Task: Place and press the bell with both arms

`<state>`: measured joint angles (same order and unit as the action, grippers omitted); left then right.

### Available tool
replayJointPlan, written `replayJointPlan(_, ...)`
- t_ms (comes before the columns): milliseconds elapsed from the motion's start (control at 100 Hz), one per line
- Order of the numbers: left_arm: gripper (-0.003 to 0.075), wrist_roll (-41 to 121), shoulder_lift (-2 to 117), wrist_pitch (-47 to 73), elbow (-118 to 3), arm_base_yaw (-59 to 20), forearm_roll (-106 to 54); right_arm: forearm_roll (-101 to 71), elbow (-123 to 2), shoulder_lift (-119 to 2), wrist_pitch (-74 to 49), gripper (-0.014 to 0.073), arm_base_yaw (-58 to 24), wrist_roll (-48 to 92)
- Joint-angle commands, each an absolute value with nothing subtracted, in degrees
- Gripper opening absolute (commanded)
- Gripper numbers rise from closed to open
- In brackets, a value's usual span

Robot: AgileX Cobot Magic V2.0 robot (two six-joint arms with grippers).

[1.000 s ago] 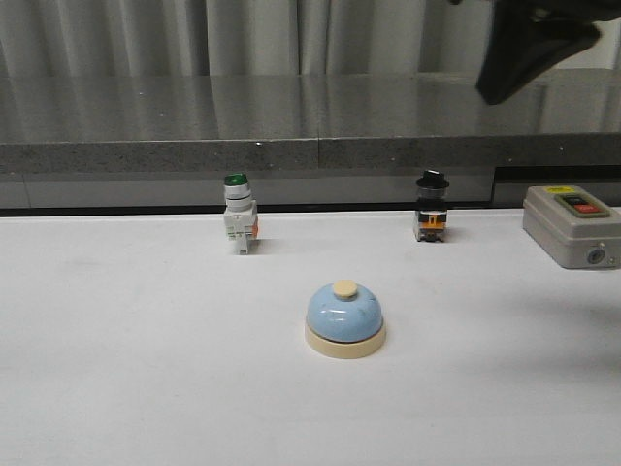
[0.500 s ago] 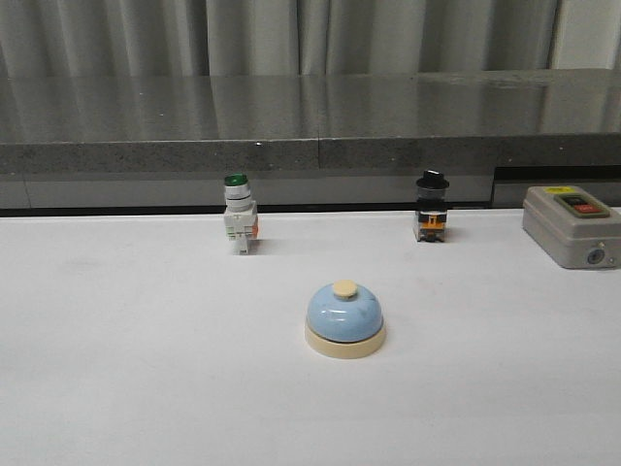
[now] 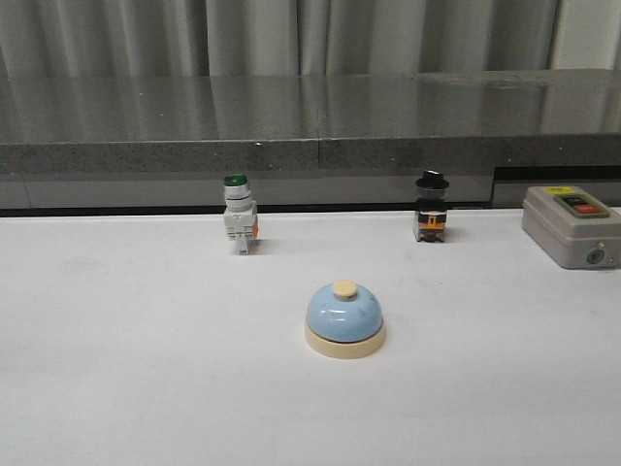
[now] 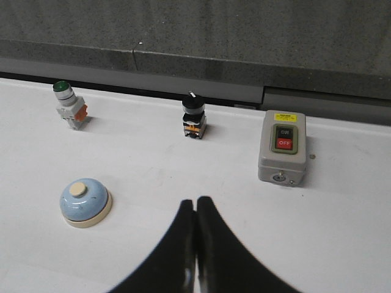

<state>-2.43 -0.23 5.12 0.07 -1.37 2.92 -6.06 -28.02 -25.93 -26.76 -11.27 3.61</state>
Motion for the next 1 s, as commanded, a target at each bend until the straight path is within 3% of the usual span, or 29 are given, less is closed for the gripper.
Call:
replayJointPlan(0,-0.0019,-2.9,-2.0,0.5,2.4,-1.3,3.0,-6.1,-29.5,-26.0,-23.0,-0.006,-11.0,4.3)
replayJointPlan(550,-0.002,-2.9,-2.0,0.5,2.4,-1.3,3.0,-5.1,-29.3,-25.2,-23.4,-0.006,-11.0,4.3)
replayJointPlan(990,-0.0019,-2.9,-2.0,0.5,2.4,-1.3,3.0,-2.7,-14.9,-5.4,-16.4,-0.006,-4.8,1.6)
